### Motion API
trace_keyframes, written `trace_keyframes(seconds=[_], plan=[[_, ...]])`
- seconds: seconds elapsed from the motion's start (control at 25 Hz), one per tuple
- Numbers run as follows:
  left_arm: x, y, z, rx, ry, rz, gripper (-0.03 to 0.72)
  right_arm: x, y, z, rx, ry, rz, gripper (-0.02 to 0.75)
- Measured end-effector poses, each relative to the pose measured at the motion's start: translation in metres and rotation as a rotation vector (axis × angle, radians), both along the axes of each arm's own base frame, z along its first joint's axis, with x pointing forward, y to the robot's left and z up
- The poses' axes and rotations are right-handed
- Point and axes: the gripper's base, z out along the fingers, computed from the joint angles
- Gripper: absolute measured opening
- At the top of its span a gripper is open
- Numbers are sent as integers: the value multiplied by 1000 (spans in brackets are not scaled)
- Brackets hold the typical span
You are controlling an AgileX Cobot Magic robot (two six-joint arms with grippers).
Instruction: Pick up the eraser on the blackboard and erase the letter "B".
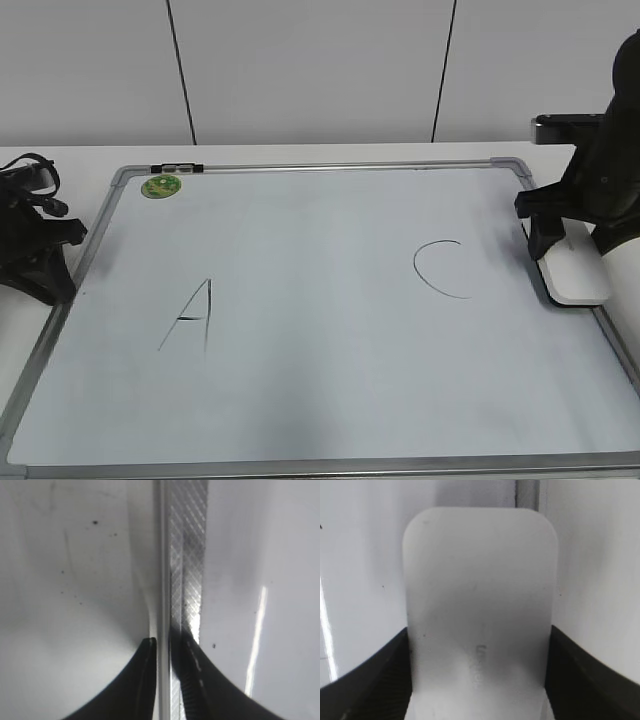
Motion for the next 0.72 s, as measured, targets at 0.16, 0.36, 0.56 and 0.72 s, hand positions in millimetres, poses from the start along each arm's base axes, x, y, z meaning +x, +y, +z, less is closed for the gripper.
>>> trace_keyframes(seconds=[0.16,0.36,0.56,0.72], plan=[[0,0,0,0,0,0,112,3,0,-6,0,-2,1,537],[0,0,0,0,0,0,112,5,0,-22,-1,27,4,540],[0,0,0,0,0,0,112,7,0,-22,-3,23,5,590],[0,0,0,0,0,0,112,11,0,-11,-6,26,5,599]])
